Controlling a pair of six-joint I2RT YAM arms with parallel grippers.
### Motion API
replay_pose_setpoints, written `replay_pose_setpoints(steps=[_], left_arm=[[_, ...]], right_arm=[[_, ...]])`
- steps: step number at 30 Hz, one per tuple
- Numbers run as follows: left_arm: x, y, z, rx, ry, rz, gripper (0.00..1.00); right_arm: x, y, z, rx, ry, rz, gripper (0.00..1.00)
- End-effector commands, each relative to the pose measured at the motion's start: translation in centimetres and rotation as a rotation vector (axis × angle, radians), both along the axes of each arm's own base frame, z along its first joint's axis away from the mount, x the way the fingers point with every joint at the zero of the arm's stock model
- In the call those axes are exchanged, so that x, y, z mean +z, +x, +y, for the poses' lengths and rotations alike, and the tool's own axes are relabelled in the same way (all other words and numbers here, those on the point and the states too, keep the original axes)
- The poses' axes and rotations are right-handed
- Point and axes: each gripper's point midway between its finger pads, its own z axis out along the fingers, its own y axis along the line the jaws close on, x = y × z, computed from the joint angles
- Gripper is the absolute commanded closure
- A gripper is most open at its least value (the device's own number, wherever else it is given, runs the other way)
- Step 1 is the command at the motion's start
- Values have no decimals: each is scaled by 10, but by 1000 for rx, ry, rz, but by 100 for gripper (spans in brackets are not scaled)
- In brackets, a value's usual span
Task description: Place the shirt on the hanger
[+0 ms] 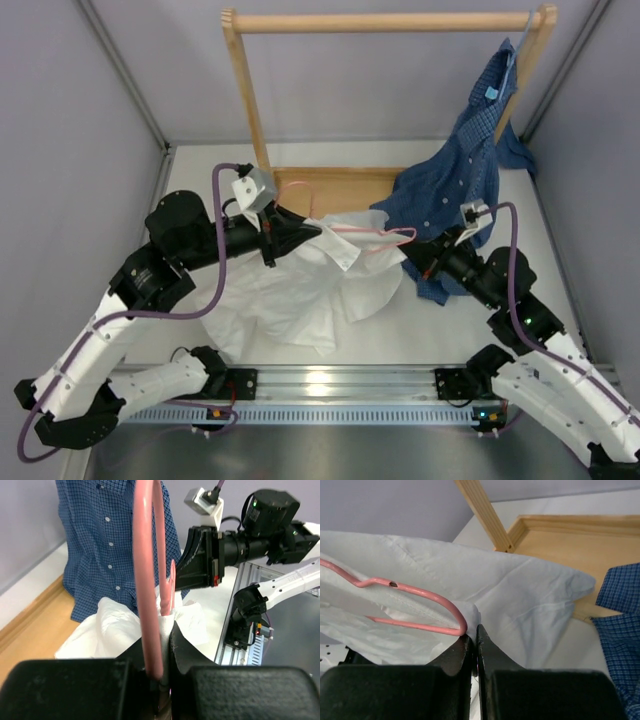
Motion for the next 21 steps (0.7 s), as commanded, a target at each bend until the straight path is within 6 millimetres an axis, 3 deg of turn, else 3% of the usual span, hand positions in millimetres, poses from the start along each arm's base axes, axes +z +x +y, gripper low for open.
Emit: replay_pose_setpoints(steps=[1, 4, 11, 14, 15, 17, 21], left_arm=[[21, -8, 24, 53, -31, -114, 100], [13, -13, 31, 55, 15, -135, 100], [17, -18, 46, 94, 2, -152, 100], [26, -5, 57, 216, -56, -112, 100], [38, 3, 69, 302, -115, -125, 100], [41, 3, 71, 322, -168, -104, 100], [43, -11, 62, 230, -181, -101, 100]], right_arm=[[6, 25, -44, -225, -168, 7, 100], [22, 32, -48, -239, -234, -13, 100], [33, 45, -38, -187, -337, -68, 100], [30, 46, -26, -114, -364, -102, 100], [26, 47, -23, -93, -368, -103, 100], [21, 48, -19, -70, -359, -99, 100], [15, 65, -30, -120, -373, -99, 100]])
